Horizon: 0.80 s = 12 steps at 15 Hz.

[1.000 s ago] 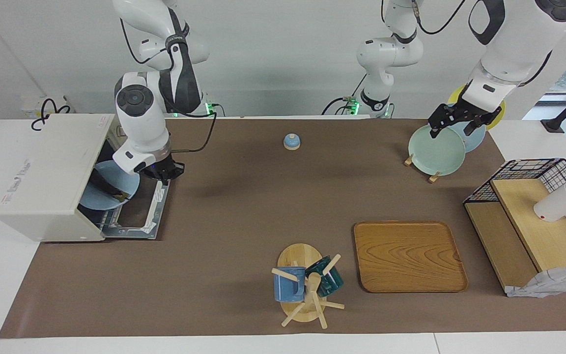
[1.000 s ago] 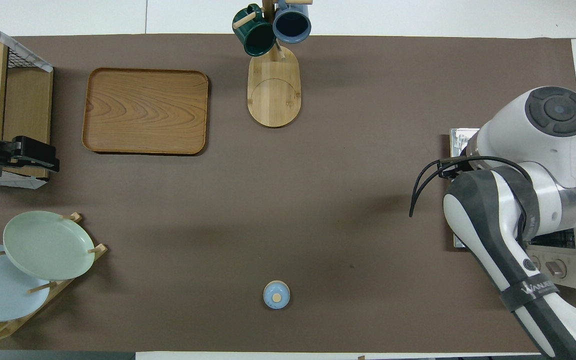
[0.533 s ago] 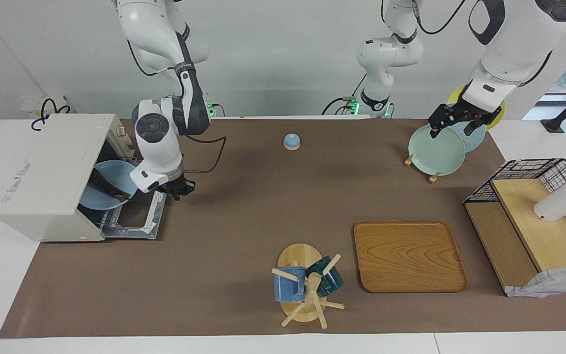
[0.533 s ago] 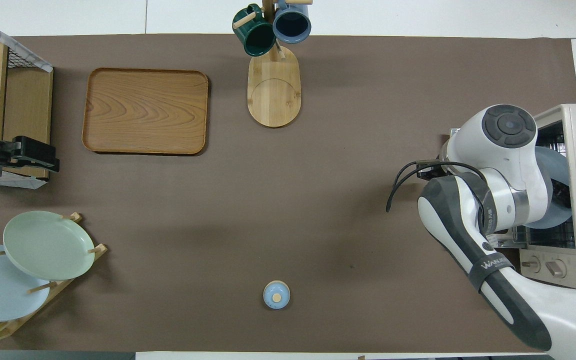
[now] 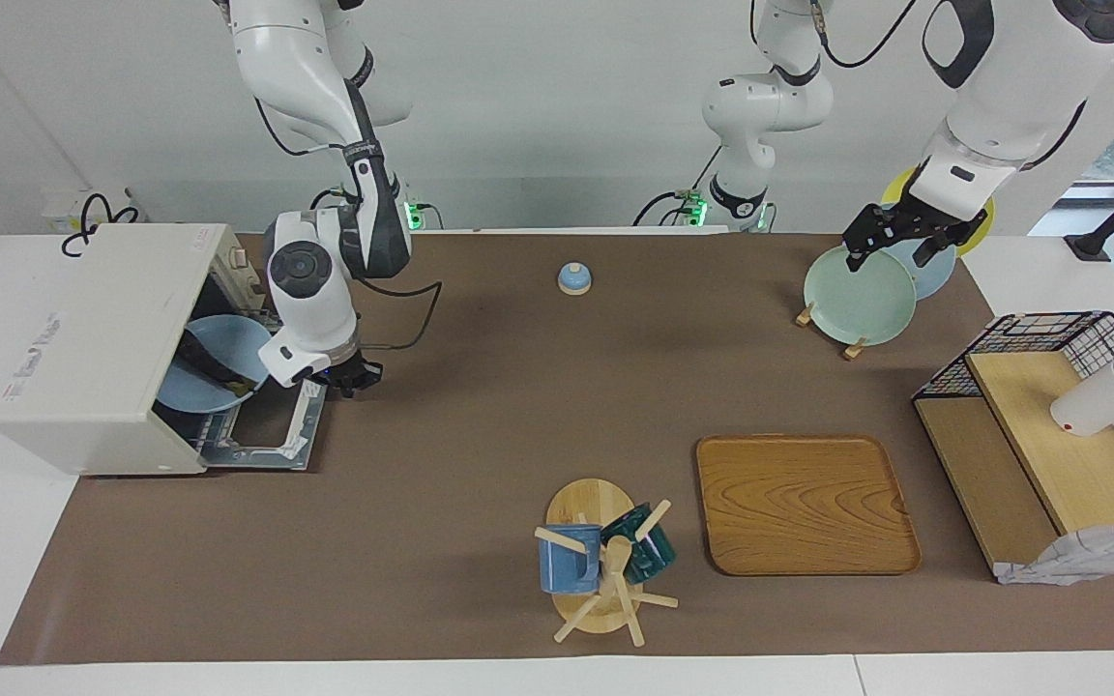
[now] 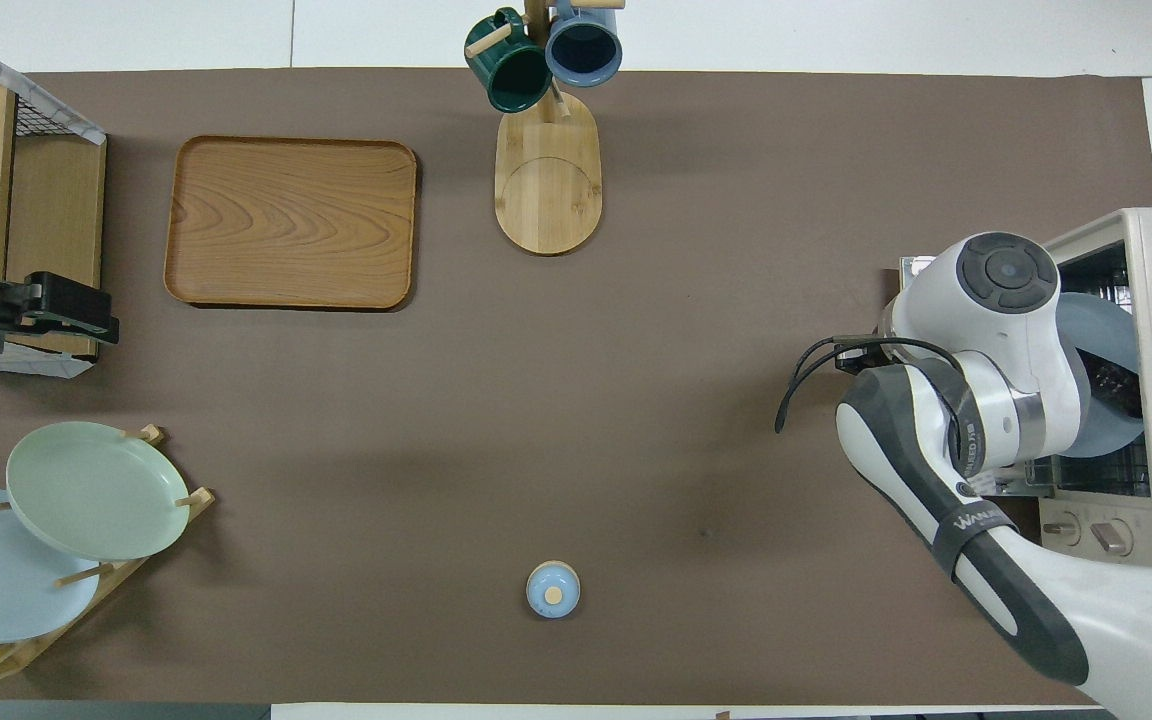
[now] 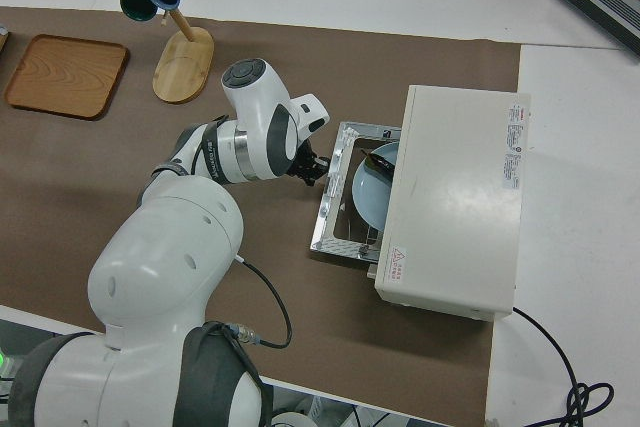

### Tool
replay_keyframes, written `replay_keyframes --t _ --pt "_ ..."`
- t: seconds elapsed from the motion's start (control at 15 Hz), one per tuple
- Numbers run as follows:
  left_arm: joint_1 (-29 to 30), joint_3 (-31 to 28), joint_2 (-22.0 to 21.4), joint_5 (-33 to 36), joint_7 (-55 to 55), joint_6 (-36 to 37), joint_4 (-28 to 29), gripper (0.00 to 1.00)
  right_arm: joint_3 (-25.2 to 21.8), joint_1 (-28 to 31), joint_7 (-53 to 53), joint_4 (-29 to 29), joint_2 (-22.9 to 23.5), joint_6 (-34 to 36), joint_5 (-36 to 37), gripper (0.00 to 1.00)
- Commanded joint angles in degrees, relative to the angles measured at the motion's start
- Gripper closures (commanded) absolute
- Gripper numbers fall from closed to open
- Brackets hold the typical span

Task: Put eggplant into oven
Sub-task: 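Push the plate into the oven and open the right gripper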

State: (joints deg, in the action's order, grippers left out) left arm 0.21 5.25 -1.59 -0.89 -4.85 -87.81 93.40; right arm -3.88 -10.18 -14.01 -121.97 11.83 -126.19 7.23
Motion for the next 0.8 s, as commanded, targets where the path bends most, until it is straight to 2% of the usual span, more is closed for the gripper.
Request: replay_keyframes --t 0.0,0.13,0.47,0.73 --pt "0.23 0.2 -1.05 0.97 -0.6 0.18 0.55 0.0 0.19 0.34 0.21 -0.81 0.29 -0.9 3.99 1.0" --pt "0.23 0.2 -1.05 0.97 -0.6 0.18 0.55 0.0 0.28 0.33 0.29 -0.81 0.38 -0.55 9.71 1.0" --pt "0.23 0.2 -1.05 0.97 -0.6 0.18 0.55 0.0 0.19 -0.01 0.29 -0.81 0.56 -0.29 10.87 1.0" --pt "0.23 0.2 -1.05 0.97 -0.6 0.18 0.55 0.0 0.28 -0.45 1.0 -0.38 0.47 1.03 16.31 1.0"
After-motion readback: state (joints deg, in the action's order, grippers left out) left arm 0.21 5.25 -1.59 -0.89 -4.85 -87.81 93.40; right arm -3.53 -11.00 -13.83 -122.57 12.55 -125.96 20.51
